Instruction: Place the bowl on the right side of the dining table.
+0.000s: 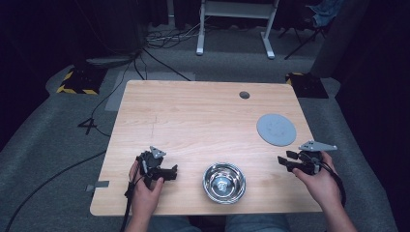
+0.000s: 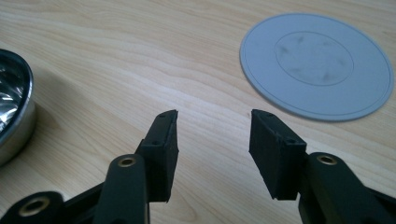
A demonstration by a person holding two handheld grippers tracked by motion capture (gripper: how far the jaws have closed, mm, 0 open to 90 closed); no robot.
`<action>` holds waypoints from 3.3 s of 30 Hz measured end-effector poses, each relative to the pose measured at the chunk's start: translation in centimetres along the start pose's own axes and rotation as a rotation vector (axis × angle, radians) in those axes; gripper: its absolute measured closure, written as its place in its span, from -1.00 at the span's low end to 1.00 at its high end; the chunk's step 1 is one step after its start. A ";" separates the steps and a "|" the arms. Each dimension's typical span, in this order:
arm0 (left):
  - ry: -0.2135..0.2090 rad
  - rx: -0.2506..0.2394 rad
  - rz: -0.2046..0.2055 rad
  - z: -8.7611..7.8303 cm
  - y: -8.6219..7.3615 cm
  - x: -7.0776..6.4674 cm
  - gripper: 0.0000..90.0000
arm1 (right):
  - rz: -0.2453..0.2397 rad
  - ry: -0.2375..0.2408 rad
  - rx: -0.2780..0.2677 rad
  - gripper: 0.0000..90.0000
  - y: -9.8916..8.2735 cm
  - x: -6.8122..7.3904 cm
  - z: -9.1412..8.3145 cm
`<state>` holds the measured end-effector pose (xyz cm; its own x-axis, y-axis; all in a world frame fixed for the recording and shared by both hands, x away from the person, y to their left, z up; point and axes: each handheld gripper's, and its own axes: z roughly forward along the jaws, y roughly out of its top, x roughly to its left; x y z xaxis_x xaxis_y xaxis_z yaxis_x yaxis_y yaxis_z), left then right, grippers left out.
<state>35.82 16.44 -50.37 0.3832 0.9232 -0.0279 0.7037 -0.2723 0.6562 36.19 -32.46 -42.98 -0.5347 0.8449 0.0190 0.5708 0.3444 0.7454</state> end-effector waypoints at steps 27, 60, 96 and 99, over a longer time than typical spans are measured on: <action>0.001 0.002 0.009 -0.3 -0.3 -0.1 -0.99 | -0.138 0.148 -0.015 0.18 5.9 6.1 2.2; -0.009 0.008 0.013 -0.2 -0.2 -0.1 -0.99 | -0.219 0.298 0.105 0.09 6.2 12.7 8.0; -0.009 0.008 0.013 -0.2 -0.2 -0.1 -0.99 | -0.190 0.431 0.377 0.78 4.3 11.2 12.1; -0.009 0.009 0.013 -0.2 -0.2 -0.1 -0.99 | -0.180 0.438 0.378 0.84 4.3 11.2 11.9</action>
<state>35.54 16.46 -50.33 0.3979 0.9170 -0.0264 0.7037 -0.2867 0.6501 40.05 -16.65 -47.45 -0.8044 0.5406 0.2466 0.5864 0.6555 0.4759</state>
